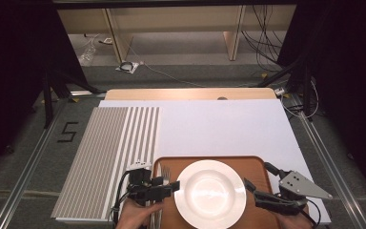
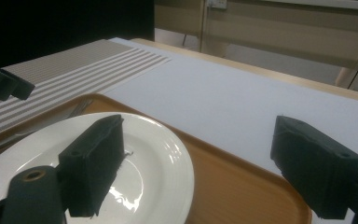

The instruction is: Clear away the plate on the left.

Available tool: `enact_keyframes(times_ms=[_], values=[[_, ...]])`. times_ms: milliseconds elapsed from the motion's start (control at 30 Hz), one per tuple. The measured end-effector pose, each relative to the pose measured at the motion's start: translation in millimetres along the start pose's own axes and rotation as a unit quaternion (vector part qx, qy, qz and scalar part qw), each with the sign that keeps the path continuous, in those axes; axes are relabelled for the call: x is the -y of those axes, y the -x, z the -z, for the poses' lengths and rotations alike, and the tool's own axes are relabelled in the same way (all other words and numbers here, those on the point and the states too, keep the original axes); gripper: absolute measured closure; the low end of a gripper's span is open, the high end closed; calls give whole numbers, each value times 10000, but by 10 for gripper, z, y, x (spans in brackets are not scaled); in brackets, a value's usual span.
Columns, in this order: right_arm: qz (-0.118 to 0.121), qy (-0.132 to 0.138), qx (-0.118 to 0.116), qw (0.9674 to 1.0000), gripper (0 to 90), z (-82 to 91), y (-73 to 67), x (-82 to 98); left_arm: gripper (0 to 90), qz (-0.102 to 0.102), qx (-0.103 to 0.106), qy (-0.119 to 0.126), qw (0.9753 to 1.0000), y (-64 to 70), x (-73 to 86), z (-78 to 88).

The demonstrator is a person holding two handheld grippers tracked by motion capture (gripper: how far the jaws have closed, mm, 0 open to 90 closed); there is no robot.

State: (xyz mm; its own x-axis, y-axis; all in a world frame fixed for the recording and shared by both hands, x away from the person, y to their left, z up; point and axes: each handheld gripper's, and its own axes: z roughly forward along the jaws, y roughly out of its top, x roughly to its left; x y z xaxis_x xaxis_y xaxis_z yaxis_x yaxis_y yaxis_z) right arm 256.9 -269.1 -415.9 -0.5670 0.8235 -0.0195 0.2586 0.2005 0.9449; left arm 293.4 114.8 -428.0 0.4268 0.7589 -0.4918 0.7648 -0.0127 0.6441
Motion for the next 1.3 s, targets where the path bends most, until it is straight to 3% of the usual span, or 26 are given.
enact_keyframes(times_ms=[133,300,533,700,1300], values=[[-10,-1,-2,10000,182,-1,-2,0,256,-304,-39,101,9995,7,-20,46],[-3,1,-4,10000,182,0,0,0,248,-531,-95,247,9982,7,-34,81],[-2,-8,-11,10000,182,1,0,-1,240,-812,43,376,9960,-13,-52,128],[-6,-21,-18,10000,182,2,-1,-1,231,-1076,42,577,9925,-7,-52,171],[-13,-4,-23,10000,182,-1,-5,0,209,-1287,229,1080,9855,-88,-64,282]])
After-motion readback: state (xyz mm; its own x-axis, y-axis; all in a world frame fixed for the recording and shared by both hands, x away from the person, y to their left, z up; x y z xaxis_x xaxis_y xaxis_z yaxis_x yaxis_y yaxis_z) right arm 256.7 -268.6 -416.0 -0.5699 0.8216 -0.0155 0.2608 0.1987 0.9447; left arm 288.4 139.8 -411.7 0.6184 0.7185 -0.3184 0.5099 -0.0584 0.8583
